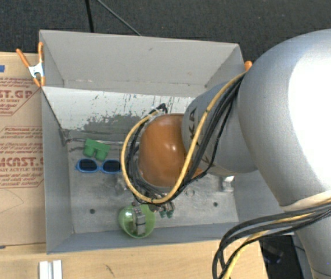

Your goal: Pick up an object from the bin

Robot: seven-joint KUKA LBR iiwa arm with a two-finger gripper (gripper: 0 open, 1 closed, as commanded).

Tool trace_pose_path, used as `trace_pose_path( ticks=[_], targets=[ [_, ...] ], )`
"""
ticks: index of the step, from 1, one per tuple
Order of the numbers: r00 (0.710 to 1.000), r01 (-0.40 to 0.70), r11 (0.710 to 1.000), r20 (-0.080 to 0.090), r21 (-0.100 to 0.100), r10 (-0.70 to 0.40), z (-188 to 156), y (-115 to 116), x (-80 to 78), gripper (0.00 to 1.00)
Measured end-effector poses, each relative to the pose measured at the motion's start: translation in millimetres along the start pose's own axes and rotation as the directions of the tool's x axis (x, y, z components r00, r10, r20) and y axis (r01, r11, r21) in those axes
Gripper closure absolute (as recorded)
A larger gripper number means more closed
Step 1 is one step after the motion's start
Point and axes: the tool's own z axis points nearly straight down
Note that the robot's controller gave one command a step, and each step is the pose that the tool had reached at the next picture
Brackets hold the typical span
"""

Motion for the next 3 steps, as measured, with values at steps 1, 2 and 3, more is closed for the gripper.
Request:
trace_pose_path(
  ticks=[1, 2, 3],
  targets=[
    [0.973, 0.233, 0.973, 0.004, 0.0, -0.233, -0.7, 2.6, -0.5, 0.0],
    [0.866, 0.499, 0.866, -0.009, -0.005, -0.499, 1.4, -11.5, -0.2, 0.0],
    [0.867, 0.498, 0.867, -0.012, -0.005, -0.498, 1.7, -12.1, 0.3, 1.0]
  ],
)
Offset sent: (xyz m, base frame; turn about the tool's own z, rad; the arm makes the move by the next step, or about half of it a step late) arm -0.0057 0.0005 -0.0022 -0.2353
